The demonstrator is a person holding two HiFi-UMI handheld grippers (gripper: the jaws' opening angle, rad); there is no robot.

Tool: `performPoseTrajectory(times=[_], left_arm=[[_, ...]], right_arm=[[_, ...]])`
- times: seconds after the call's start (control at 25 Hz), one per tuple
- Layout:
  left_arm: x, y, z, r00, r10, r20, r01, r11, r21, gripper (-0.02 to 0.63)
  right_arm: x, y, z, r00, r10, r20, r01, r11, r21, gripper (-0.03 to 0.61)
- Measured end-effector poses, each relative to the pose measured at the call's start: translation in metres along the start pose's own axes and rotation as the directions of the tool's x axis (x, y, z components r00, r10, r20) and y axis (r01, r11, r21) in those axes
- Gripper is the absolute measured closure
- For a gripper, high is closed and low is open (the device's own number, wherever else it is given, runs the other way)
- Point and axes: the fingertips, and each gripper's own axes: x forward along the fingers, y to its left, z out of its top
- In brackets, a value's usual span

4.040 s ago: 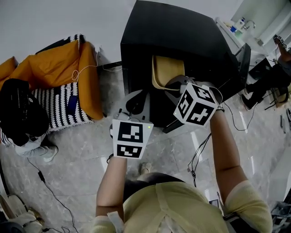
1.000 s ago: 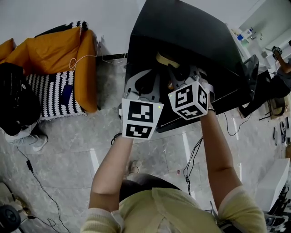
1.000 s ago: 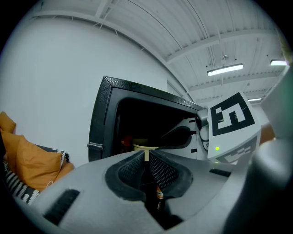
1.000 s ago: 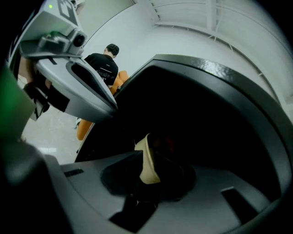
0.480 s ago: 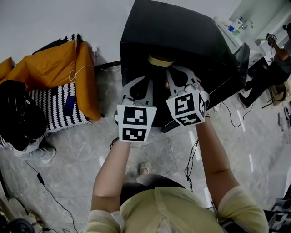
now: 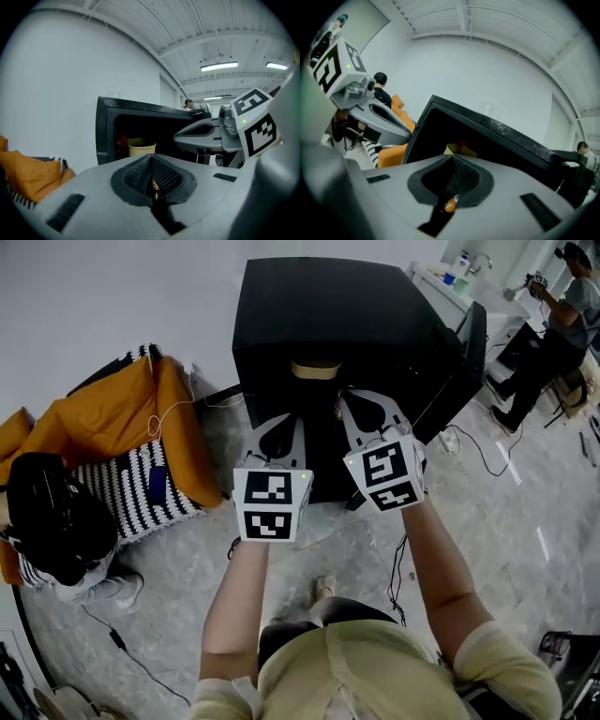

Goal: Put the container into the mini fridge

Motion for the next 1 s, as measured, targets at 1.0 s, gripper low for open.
performPoseTrajectory(times=[1.0], left_arm=[[-0.092, -0.017, 0.010, 1.000, 0.009, 0.014, -0.009, 1.000, 0.018, 0.591]], right_arm=[[-0.099, 0.034, 0.012, 1.000, 0.006, 0.030, -0.017, 0.921, 0.389, 0.550]])
